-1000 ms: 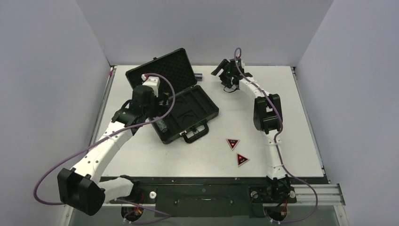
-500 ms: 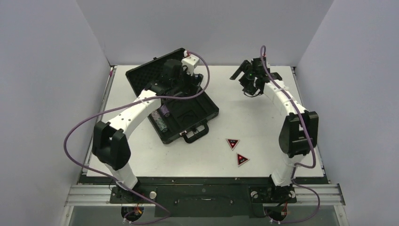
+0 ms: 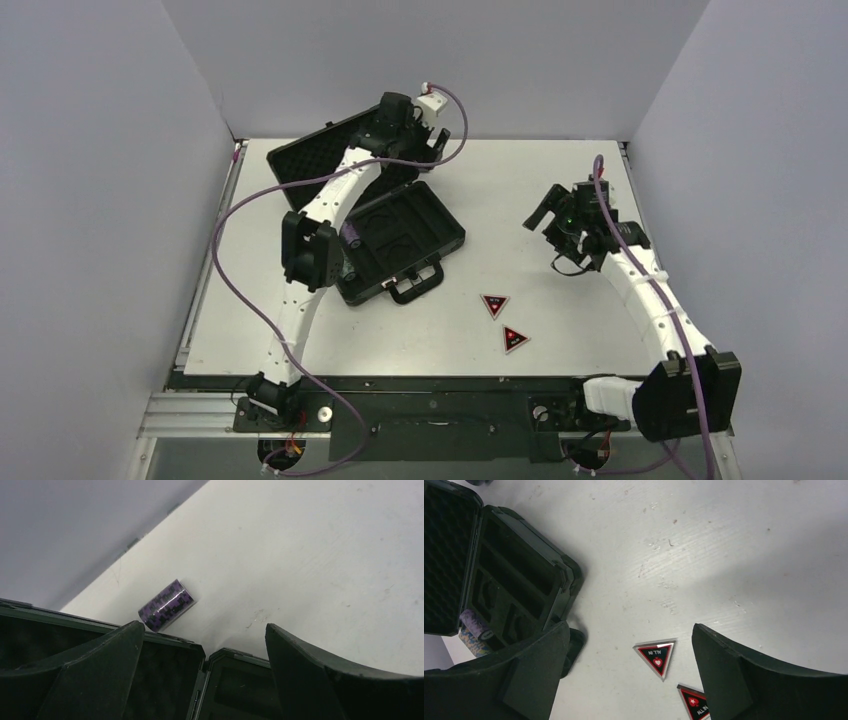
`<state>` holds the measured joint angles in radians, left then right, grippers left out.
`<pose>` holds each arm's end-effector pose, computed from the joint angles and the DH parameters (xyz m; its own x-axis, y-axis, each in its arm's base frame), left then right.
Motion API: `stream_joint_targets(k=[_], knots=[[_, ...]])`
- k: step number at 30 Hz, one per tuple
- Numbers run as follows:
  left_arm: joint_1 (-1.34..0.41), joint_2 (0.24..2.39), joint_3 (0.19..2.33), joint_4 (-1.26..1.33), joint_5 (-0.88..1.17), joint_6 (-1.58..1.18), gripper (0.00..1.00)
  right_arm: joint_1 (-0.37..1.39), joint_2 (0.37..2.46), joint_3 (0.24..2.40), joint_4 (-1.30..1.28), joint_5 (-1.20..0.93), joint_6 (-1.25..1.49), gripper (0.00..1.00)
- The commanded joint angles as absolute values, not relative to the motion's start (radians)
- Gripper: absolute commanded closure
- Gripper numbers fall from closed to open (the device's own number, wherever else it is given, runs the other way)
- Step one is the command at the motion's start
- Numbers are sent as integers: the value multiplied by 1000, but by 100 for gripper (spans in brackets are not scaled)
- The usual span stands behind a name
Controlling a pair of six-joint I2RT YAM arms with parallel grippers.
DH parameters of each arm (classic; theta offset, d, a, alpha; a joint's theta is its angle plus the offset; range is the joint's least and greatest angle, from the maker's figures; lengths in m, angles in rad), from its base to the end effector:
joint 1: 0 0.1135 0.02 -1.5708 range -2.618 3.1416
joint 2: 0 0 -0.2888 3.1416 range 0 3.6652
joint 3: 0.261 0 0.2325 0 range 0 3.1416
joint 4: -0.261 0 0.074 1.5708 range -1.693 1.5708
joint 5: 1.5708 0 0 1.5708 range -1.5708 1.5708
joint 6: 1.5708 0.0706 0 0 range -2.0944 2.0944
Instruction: Pack up texas hold em set
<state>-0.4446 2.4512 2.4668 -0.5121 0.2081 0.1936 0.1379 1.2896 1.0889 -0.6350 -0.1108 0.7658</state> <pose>0.5283 -0.2678 0.2928 -0.3095 0.3560 -0.8818 0.6566 0.7507 0.0726 0.2650 0.0447 0.2980 -0.6752 0.6018 -0.4266 0.3578 0.7729 0.5240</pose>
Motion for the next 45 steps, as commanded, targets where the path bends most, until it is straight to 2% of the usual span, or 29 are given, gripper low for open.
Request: stream_joint_targets(k=[1,3,8,20,27,33,36,38,45], knots=[[-440,2525,2552,-537,196,232,11,118,1154,1009,-649,-46,743,12],[-450,2568,2607,-533,154,255,13,115,1109,977,-646,-42,754,12],[-430,2609,2644,-423,88,195,29,114,1079,978,-679,-34,749,12],[-384,2571,2524,-582,-58,311,32,116,1237,1059,-677,-108,745,13],[-373,2513,2439,-637,-219,412,46,140,1290,1081,-666,-125,737,13],[-353,2476,2424,-639,-223,436,38,155,1300,1069,-651,-134,733,13],[-355,2471,2444,-629,-157,415,26,156,1296,1065,-652,-137,724,13],[-361,2474,2464,-611,-122,366,21,156,1292,1059,-652,-136,719,13],[-441,2478,2486,-424,-134,102,18,156,1292,1033,-658,-138,717,13]])
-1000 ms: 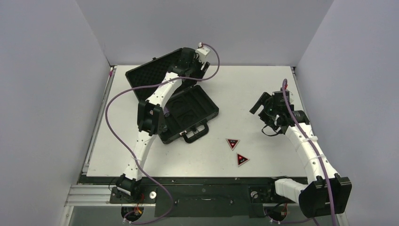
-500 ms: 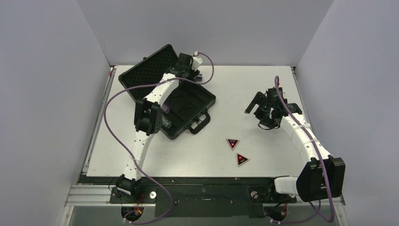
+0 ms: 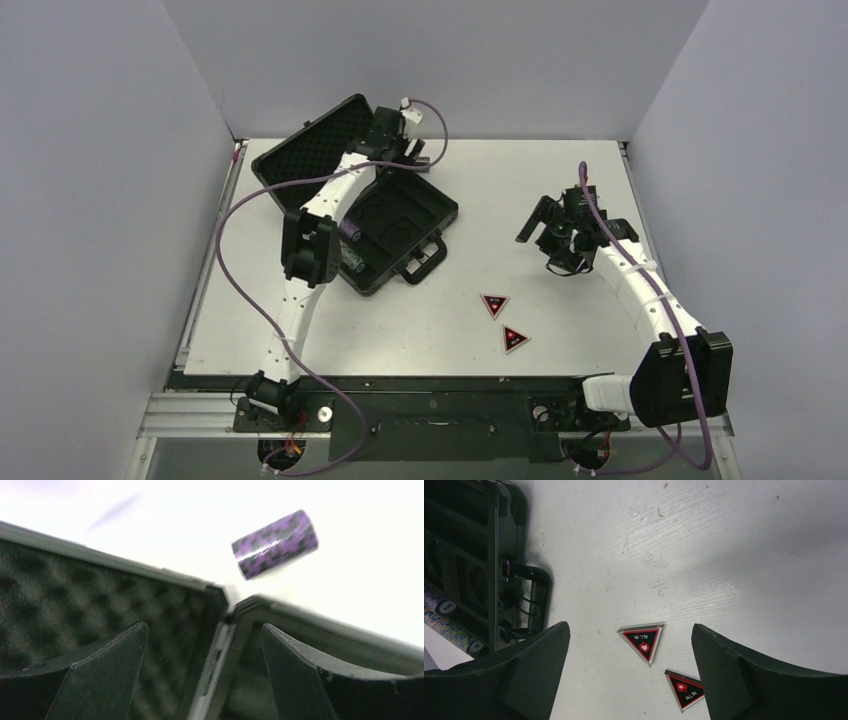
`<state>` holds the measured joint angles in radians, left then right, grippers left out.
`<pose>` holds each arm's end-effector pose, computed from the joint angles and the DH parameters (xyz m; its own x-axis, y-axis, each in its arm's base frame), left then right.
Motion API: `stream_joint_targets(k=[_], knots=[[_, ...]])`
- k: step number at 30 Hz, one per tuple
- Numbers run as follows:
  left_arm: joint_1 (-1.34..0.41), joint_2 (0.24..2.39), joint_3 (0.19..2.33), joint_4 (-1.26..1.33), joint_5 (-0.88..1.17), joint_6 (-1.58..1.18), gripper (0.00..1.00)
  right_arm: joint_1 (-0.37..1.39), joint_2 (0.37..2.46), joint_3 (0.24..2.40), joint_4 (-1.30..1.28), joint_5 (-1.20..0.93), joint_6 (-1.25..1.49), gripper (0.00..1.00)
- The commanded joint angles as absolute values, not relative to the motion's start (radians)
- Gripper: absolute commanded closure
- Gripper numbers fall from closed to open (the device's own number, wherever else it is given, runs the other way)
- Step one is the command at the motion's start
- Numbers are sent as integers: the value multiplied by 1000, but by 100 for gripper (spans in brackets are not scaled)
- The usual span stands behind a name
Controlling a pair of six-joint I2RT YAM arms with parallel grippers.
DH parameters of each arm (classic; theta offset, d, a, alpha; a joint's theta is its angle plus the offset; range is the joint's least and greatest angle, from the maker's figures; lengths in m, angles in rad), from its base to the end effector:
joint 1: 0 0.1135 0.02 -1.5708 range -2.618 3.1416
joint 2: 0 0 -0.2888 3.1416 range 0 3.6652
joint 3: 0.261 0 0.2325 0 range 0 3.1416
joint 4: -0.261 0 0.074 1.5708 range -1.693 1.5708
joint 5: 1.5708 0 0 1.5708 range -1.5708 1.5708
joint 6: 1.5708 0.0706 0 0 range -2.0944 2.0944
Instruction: Pack up texas hold em set
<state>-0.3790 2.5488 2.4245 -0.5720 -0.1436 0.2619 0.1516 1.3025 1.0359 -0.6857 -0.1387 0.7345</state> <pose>0.5614 -0.2127 0.2143 -0.5071 0.4778 -0.7173 0.4095 0.8659 0.2873 0.2549 0.0488 0.2734 -0.7511 0.5567 -0.3548 0.3700 0.8001 0.4722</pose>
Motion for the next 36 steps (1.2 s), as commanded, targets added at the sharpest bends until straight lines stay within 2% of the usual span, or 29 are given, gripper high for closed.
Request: stream_joint_targets(k=[1,5,10,14,18,22,36], knots=[[-453,2481,2489,-412,-160,89,17,155,1293,1034,-661,-137,713,13],[-516,2506,2510,-353,-273,18,14,154,1292,1038,-682,-130,700,13],[-530,2609,2645,-389,-430,-177,16,147,1283,1035,-714,-118,687,13],[-518,2632,2656,-339,-499,-303,18,140,1281,1031,-736,-109,678,13],[-504,2660,2682,-279,-464,-327,20,130,1292,1039,-750,-106,667,13],[-484,2627,2590,-97,-387,-355,18,122,1306,1048,-753,-110,660,12],[-405,2706,2553,81,-246,-334,16,107,1363,1042,-774,-127,630,12]])
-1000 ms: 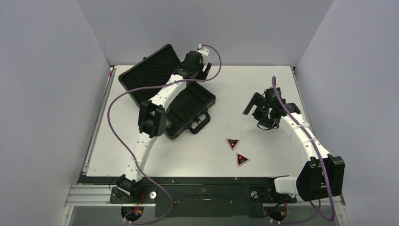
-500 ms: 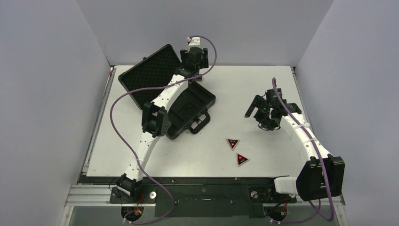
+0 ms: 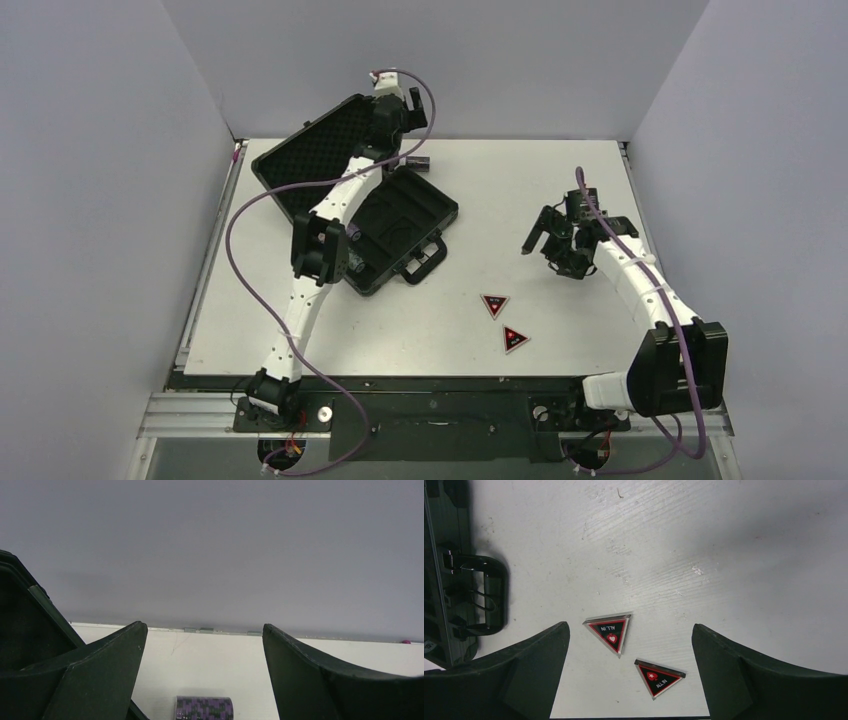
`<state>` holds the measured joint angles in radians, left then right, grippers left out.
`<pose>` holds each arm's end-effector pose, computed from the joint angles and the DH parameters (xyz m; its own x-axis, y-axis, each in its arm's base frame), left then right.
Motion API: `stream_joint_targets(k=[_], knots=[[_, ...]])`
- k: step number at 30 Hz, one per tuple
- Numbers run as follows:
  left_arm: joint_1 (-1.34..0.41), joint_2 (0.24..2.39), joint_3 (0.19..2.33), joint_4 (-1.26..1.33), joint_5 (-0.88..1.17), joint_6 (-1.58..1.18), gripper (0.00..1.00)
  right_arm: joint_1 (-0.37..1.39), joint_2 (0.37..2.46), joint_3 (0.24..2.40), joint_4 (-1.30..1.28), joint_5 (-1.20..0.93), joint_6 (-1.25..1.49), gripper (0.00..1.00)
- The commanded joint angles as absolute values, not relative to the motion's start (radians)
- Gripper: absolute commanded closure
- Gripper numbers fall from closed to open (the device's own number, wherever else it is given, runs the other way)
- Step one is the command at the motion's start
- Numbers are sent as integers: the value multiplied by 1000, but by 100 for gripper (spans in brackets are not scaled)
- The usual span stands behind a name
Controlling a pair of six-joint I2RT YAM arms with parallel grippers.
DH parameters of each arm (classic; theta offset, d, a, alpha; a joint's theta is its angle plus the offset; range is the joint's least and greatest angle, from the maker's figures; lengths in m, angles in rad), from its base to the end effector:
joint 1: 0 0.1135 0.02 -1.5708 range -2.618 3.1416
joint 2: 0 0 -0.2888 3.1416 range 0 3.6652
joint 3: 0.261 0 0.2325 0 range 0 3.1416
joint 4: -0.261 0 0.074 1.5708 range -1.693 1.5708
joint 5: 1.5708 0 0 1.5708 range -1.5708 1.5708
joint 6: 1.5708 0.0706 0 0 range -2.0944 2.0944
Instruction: Pack up texas hold em set
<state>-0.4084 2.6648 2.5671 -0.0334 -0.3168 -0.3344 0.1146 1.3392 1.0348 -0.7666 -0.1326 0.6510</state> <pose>0.6015 -0.2363 0.2654 -0.1442 -0.2774 -0.9499 0.0494 0.9567 -0.2869 0.2523 0.0384 0.2581 -0.8004 0.5125 -0.3109 0.3881 0.8384 0.3827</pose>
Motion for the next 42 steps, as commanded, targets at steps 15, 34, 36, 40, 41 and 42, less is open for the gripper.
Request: stream_joint_targets(k=[15,34,36,40,41,42], knots=[[-438,2776,2552,-130,-537,-772,21,107,1414,1059,-813,-107,631,12],[-400,2830,2554,-262,-519,-1228,26,89,1402,1012,-839,-104,630,12],[-400,2837,2554,-269,-498,-1288,27,88,1401,1010,-842,-105,626,12],[-402,2854,2562,-296,-474,-1436,31,80,1393,1001,-849,-104,616,12],[-403,2861,2569,-308,-471,-1451,32,77,1391,997,-850,-104,613,12],[-404,2867,2587,-321,-473,-1483,33,73,1387,996,-853,-105,611,12]])
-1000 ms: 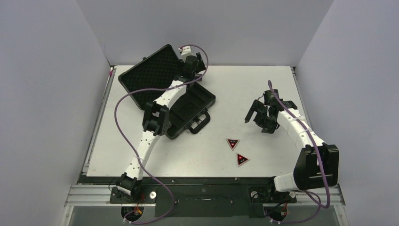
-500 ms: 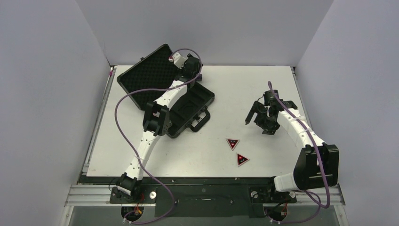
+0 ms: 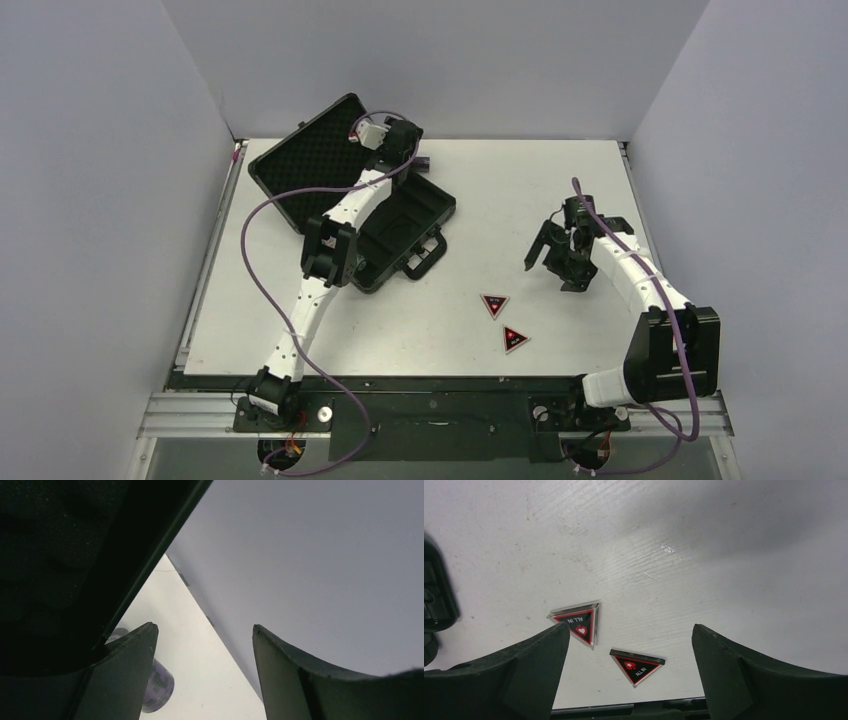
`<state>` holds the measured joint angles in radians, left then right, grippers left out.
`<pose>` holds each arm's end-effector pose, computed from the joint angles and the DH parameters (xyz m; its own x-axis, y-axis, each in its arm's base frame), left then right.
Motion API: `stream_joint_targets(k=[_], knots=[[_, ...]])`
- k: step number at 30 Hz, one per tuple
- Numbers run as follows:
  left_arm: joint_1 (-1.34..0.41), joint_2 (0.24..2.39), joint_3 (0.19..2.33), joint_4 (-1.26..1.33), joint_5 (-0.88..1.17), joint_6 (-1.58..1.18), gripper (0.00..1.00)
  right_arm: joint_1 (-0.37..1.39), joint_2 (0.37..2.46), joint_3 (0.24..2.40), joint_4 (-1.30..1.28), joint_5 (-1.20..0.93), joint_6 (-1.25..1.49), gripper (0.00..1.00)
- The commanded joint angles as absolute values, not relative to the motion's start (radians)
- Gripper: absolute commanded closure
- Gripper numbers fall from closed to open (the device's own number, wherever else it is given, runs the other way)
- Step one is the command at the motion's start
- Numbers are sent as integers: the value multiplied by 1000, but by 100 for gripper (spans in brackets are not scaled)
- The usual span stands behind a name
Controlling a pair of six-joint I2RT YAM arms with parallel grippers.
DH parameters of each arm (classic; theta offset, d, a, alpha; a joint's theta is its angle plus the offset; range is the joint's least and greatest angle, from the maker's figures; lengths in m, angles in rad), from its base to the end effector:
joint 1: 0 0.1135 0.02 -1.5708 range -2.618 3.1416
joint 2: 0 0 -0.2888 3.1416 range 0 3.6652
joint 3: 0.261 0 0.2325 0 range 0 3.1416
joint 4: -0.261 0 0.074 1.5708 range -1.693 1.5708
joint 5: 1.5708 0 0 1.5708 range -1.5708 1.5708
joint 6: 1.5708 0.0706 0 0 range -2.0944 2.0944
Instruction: Pack up texas hold em set
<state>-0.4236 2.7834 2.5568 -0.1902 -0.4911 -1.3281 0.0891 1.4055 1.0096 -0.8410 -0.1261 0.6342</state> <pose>0.6039 -0.2358 0.1676 -0.0590 -0.9124 -0.4051 -0.3656 0.3973 -0.8417 0.2483 0.0311 0.2310 -0.8347 0.5156 -0.1936 0.4534 0.8428 0.2899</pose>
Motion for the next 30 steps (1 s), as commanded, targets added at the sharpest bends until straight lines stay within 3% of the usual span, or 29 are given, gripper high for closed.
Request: stream_joint_targets(k=[1,4,8,13,18,23,30], knots=[[-407,2872,2598,-351,-487,-1501,33,68,1386,992,-854,-103,609,12],[-409,2860,2592,-374,-542,-1585,35,55,1369,980,-862,-97,600,12],[-404,2880,2502,-49,-594,-1628,43,23,1339,957,-866,-95,592,12],[-403,3060,2713,261,-620,-1596,43,-10,1319,929,-861,-94,581,12],[-393,2967,2534,449,-703,-1413,41,-38,1312,908,-853,-96,580,12],[-381,3078,2696,467,-744,-1366,39,-41,1343,893,-825,-117,577,15],[-377,2981,2599,258,-837,-1288,41,-41,1390,913,-834,-120,554,16]])
